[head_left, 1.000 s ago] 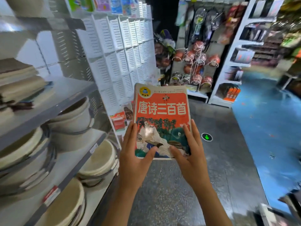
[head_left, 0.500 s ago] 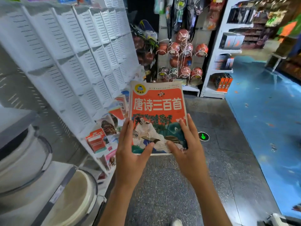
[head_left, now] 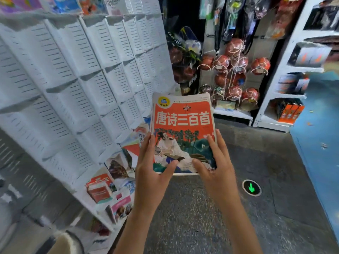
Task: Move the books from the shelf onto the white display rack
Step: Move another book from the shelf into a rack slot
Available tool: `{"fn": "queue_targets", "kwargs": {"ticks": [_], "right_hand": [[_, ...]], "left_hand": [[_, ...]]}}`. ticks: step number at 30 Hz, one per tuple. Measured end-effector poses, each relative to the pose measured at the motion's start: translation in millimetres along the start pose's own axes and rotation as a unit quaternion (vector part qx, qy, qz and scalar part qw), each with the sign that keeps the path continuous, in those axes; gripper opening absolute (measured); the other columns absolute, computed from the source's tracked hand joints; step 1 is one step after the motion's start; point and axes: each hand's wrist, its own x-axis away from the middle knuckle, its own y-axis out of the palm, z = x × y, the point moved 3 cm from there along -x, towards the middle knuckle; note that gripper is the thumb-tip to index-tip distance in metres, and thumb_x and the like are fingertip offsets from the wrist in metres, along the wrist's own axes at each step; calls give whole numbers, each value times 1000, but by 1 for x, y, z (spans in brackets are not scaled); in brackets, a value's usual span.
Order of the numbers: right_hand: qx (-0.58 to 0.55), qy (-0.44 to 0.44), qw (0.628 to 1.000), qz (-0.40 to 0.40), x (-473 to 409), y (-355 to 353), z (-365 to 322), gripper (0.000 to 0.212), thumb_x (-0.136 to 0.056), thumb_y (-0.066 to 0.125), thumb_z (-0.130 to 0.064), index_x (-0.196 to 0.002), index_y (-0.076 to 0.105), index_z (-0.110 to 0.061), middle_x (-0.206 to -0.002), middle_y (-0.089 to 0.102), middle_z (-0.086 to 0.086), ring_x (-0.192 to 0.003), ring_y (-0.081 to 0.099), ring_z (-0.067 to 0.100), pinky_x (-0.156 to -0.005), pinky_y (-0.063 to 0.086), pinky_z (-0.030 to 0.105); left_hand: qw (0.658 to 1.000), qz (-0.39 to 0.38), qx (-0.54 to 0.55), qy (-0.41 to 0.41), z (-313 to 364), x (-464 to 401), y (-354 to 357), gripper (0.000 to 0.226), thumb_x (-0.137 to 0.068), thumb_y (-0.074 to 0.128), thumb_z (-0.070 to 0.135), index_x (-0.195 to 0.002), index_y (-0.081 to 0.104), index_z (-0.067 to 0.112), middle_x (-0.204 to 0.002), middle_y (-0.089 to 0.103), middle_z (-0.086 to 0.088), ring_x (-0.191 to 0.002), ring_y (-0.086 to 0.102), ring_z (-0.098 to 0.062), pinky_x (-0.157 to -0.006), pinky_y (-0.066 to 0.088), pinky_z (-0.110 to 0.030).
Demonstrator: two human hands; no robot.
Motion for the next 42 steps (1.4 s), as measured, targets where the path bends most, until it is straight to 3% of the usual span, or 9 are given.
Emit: {"fn": "queue_targets", "kwargs": {"ticks": [10, 14, 16, 19, 22, 28, 34, 38, 42], "right_hand": [[2, -27, 999, -43, -198, 50, 86, 74, -83, 64, -37, -146, 25, -41, -162, 9, -21, -145, 20, -6, -91, 36, -3], [10, -38, 998, -41, -299, 75, 107, 74, -84, 63, -38, -147, 25, -41, -162, 8, -23, -143, 14, -14, -87, 36, -4], [16, -53, 998, -37, -349, 87, 117, 74, -85, 62, -41, -148, 25, -41, -161, 7, -25, -145, 12, -11, -94, 42, 4], [19, -62, 997, -31, -414, 101, 138, 74, -86, 62, -44, -151, 27, -39, -161, 7, -27, -147, 11, -6, -110, 44, 36], [7, -64, 997, -34, -468, 110, 160, 74, -87, 62, -43, -154, 30, -31, -162, 7, -26, -149, 13, -2, -108, 45, 48], [-25, -86, 995, -49, -572, 124, 209, 75, -87, 59, -47, -154, 30, -30, -162, 7, -25, -150, 13, 2, -108, 44, 49], [-64, -129, 985, -91, -686, 126, 246, 66, -88, 60, -39, -147, 29, -42, -162, 9, -23, -146, 11, -9, -104, 33, 8], [-76, -147, 978, -127, -762, 129, 267, 71, -92, 68, -24, -153, 32, -30, -160, 6, -28, -146, 11, -10, -117, 34, 31], [-122, -161, 966, -160, -823, 139, 273, 72, -91, 70, -25, -153, 34, -30, -158, 6, -31, -144, 14, -12, -116, 36, 33]], "left_hand": [[999, 26, 36, -6, -89, -169, 89, 86, -78, 69, 46, -152, 29, 25, -155, 26, 22, -147, 26, -2, -116, 28, -17], [999, 36, 29, -13, -124, -266, 118, 88, -81, 70, 51, -154, 31, 20, -158, 28, 13, -147, 25, 0, -118, 30, -25], [999, 35, 33, -15, -138, -313, 131, 90, -78, 66, 53, -154, 30, 20, -160, 28, 11, -146, 23, 4, -117, 28, -20], [999, 37, 32, -7, -157, -375, 153, 88, -79, 67, 49, -153, 30, 21, -160, 28, 9, -146, 23, 5, -115, 25, -13], [999, 41, 26, -10, -173, -423, 176, 84, -79, 65, 52, -151, 29, 27, -160, 28, 9, -146, 23, 5, -113, 24, -8], [998, 68, 13, 2, -200, -509, 227, 79, -83, 63, 47, -151, 32, 23, -157, 27, 18, -145, 25, 5, -113, 26, -9], [991, 133, -21, 0, -213, -592, 283, 78, -83, 63, 46, -151, 33, 23, -157, 26, 19, -141, 24, 13, -109, 25, -4], [982, 182, -51, 0, -211, -647, 311, 77, -83, 68, 38, -151, 37, 18, -157, 31, 13, -139, 23, 18, -107, 25, -2], [971, 232, -65, 7, -213, -693, 329, 76, -83, 70, 34, -150, 38, 18, -153, 27, 27, -138, 28, 16, -106, 27, -3]]}}
